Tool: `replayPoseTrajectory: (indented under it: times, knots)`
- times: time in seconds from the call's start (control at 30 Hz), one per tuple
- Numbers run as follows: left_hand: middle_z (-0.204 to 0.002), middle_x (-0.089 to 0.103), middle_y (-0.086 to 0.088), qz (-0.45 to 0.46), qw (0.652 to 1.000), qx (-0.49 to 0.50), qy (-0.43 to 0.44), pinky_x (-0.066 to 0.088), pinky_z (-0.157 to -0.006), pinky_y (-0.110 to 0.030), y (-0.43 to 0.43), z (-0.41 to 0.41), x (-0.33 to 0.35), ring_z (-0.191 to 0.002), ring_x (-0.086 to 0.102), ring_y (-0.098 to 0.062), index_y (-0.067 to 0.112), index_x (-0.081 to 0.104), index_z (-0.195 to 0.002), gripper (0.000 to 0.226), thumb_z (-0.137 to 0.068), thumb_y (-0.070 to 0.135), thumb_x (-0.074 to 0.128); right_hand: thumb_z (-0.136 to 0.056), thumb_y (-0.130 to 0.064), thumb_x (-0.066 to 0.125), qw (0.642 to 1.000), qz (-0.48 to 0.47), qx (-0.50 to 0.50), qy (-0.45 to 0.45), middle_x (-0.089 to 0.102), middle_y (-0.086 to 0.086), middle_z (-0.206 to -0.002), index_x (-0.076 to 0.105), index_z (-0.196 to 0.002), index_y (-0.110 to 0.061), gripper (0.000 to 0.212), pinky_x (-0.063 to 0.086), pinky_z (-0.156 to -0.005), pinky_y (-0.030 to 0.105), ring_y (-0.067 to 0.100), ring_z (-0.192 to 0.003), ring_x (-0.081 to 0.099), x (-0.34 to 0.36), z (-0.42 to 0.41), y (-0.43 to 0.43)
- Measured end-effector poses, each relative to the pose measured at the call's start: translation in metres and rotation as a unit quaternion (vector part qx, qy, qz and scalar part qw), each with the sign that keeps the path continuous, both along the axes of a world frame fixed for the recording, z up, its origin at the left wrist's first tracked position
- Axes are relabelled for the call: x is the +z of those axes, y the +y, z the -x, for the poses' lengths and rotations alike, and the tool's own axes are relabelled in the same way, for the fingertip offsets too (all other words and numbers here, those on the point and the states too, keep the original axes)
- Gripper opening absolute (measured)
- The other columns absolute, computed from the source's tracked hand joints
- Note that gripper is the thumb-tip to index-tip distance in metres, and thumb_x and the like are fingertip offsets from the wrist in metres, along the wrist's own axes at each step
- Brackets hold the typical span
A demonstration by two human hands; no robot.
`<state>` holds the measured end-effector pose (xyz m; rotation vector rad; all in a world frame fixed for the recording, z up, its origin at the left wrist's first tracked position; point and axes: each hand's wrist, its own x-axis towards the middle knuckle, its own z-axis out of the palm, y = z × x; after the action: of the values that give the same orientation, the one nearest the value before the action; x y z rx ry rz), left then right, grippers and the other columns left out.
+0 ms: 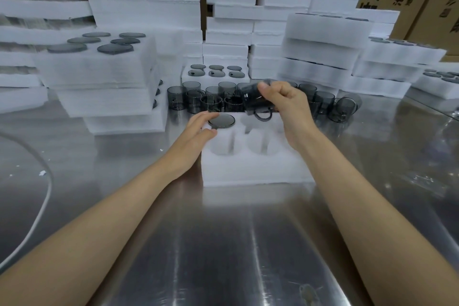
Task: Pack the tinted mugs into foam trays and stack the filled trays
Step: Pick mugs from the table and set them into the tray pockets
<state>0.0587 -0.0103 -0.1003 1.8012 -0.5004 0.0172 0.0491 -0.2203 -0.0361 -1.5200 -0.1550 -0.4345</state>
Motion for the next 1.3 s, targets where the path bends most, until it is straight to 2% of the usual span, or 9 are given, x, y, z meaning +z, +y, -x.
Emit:
replayPoseTrajectory:
  times: [0.1, 0.23, 0.53, 0.73, 0.87, 0.97, 1.07, 1.17, 1.3]
  knots:
    - [-0.144, 0.034, 0.016, -0.001, 1.000, 0.000, 0.002, 0.020, -0.101, -0.014, -0.0009, 0.0006, 0.0006, -0.130, 0.028, 0.008, 0.039, 0.047, -0.127, 0.046, -0.081, 0.039, 0.044, -0.089, -0.023, 0.067, 0.998, -0.038, 0.043, 0.012, 0.067, 0.009, -0.096, 0.068, -0.079, 0.003, 0.029, 0.050, -0.076, 0.029, 0.015, -0.080, 0.063, 0.0007, -0.0003, 0.0001]
    - [-0.144, 0.034, 0.016, -0.002, 1.000, 0.000, 0.003, 0.021, -0.100, -0.012, -0.0011, 0.0004, 0.0005, -0.128, 0.029, 0.011, 0.041, 0.047, -0.125, 0.044, -0.081, 0.038, 0.045, -0.095, -0.033, 0.056, 0.979, -0.131, 0.139, 0.070, 0.070, 0.017, -0.097, 0.064, -0.110, 0.007, 0.043, 0.057, -0.076, 0.037, 0.026, -0.088, 0.068, 0.0037, 0.0025, -0.0019]
    - [-0.145, 0.034, 0.016, -0.003, 1.000, -0.002, 0.003, 0.020, -0.104, -0.016, -0.0002, 0.0014, 0.0007, -0.130, 0.028, 0.009, 0.040, 0.047, -0.126, 0.046, -0.081, 0.039, 0.045, -0.099, -0.029, 0.044, 0.942, -0.252, 0.179, 0.132, 0.068, 0.021, -0.112, 0.060, -0.117, 0.004, 0.041, 0.054, -0.092, 0.040, 0.034, -0.106, 0.066, 0.0030, -0.0003, -0.0072]
    - [-0.144, 0.034, 0.015, -0.007, 1.000, 0.003, 0.001, 0.019, -0.107, -0.018, -0.0003, 0.0021, 0.0014, -0.131, 0.028, 0.007, 0.036, 0.047, -0.130, 0.049, -0.081, 0.038, 0.044, -0.095, -0.009, 0.054, 0.964, -0.194, 0.138, 0.118, 0.067, 0.023, -0.111, 0.066, -0.102, 0.004, 0.018, 0.052, -0.096, 0.033, 0.030, -0.112, 0.064, -0.0028, -0.0040, -0.0054]
    - [-0.144, 0.034, 0.016, -0.011, 1.000, -0.005, -0.007, 0.020, -0.098, -0.011, 0.0009, 0.0016, 0.0002, -0.123, 0.030, 0.017, 0.036, 0.046, -0.131, 0.042, -0.089, 0.032, 0.046, -0.096, -0.015, 0.056, 0.969, -0.181, 0.126, 0.113, 0.062, 0.026, -0.122, 0.061, -0.117, 0.007, 0.031, 0.050, -0.099, 0.033, 0.030, -0.112, 0.064, -0.0022, -0.0061, -0.0041]
    - [-0.142, 0.034, 0.017, -0.013, 1.000, -0.001, -0.001, 0.020, -0.099, -0.013, 0.0008, 0.0013, 0.0002, -0.127, 0.029, 0.011, 0.037, 0.046, -0.131, 0.046, -0.085, 0.036, 0.044, -0.096, -0.020, 0.056, 0.975, -0.164, 0.111, 0.098, 0.060, 0.024, -0.126, 0.060, -0.120, 0.006, 0.035, 0.049, -0.100, 0.031, 0.028, -0.114, 0.063, -0.0014, -0.0056, -0.0032]
    - [-0.140, 0.034, 0.019, -0.013, 1.000, -0.001, -0.002, 0.020, -0.099, -0.010, 0.0006, 0.0015, 0.0006, -0.128, 0.028, 0.011, 0.037, 0.046, -0.130, 0.045, -0.085, 0.036, 0.045, -0.095, -0.030, 0.059, 0.987, -0.104, 0.084, 0.085, 0.069, 0.012, -0.115, 0.067, -0.114, -0.004, 0.033, 0.049, -0.095, 0.028, 0.024, -0.109, 0.066, -0.0002, -0.0026, -0.0026]
    - [-0.143, 0.034, 0.016, -0.016, 1.000, -0.001, -0.010, 0.019, -0.102, -0.015, 0.0019, -0.0002, -0.0015, -0.126, 0.030, 0.013, 0.036, 0.046, -0.130, 0.035, -0.098, 0.021, 0.046, -0.092, -0.021, 0.062, 0.999, -0.001, 0.034, 0.041, 0.072, 0.011, -0.106, 0.072, -0.104, -0.003, 0.024, 0.051, -0.088, 0.027, 0.024, -0.099, 0.069, 0.0000, -0.0013, -0.0040]
    - [-0.141, 0.035, 0.019, -0.019, 1.000, -0.009, -0.009, 0.020, -0.097, -0.009, 0.0014, 0.0011, -0.0001, -0.115, 0.027, 0.032, 0.041, 0.047, -0.127, 0.040, -0.087, 0.035, 0.045, -0.087, -0.003, 0.064, 0.993, 0.107, -0.049, -0.008, 0.072, -0.008, -0.088, 0.074, -0.082, -0.012, 0.014, 0.048, -0.079, 0.011, -0.003, -0.082, 0.065, -0.0013, -0.0021, -0.0091]
